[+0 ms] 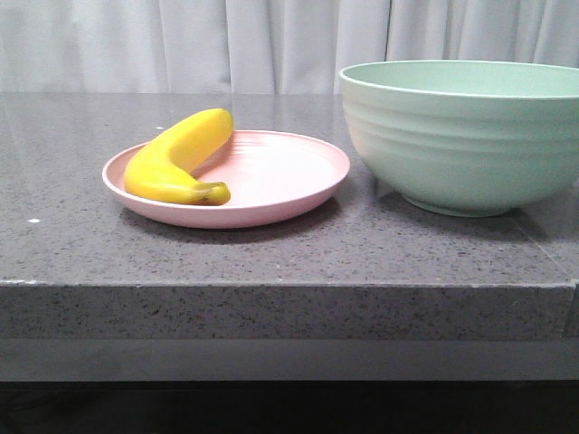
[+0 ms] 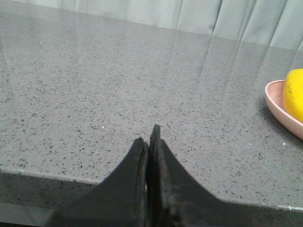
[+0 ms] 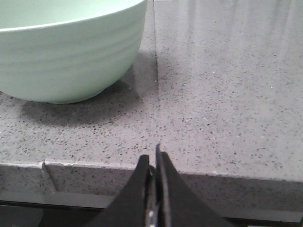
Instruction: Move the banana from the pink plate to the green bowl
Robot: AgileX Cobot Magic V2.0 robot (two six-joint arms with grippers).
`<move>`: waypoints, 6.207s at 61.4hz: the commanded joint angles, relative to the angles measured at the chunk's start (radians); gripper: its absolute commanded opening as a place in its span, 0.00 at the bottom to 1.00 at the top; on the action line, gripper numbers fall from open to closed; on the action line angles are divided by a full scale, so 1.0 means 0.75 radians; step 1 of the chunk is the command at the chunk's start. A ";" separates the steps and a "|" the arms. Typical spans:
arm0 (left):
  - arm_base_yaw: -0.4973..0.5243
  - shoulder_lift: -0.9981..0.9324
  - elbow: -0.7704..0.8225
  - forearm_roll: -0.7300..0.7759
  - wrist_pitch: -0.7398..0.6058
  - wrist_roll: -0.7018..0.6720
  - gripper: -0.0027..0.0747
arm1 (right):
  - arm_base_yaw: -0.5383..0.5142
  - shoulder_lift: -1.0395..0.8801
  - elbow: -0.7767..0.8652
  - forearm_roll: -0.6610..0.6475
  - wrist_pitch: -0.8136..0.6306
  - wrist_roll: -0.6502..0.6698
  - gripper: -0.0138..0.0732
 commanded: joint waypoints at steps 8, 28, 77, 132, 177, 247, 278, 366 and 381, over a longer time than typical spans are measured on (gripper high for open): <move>0.003 -0.025 0.005 -0.014 -0.114 0.002 0.01 | -0.008 -0.028 -0.001 -0.007 -0.113 -0.005 0.09; 0.003 -0.025 0.005 -0.014 -0.156 0.002 0.01 | -0.008 -0.028 -0.001 -0.007 -0.110 -0.005 0.09; 0.003 0.679 -0.615 0.147 -0.216 0.010 0.01 | -0.003 0.630 -0.737 0.040 -0.020 -0.005 0.09; -0.583 1.414 -1.184 0.023 0.233 0.038 0.86 | -0.003 0.650 -0.735 0.042 -0.018 -0.005 0.92; -0.680 2.083 -1.598 -0.064 0.464 0.035 0.67 | -0.003 0.650 -0.735 0.042 -0.018 -0.005 0.92; -0.743 2.015 -1.884 -0.062 0.480 0.041 0.26 | -0.003 0.672 -0.762 0.304 -0.003 -0.005 0.92; -1.108 1.813 -1.911 -0.060 0.515 0.041 0.25 | 0.310 1.078 -1.029 0.925 0.021 -0.182 0.92; -1.114 1.813 -1.911 -0.048 0.524 0.041 0.25 | 0.584 1.481 -1.357 0.928 -0.145 -0.217 0.22; -1.114 1.813 -1.911 0.004 0.524 0.041 0.57 | 0.584 1.482 -1.357 0.928 -0.148 -0.217 0.14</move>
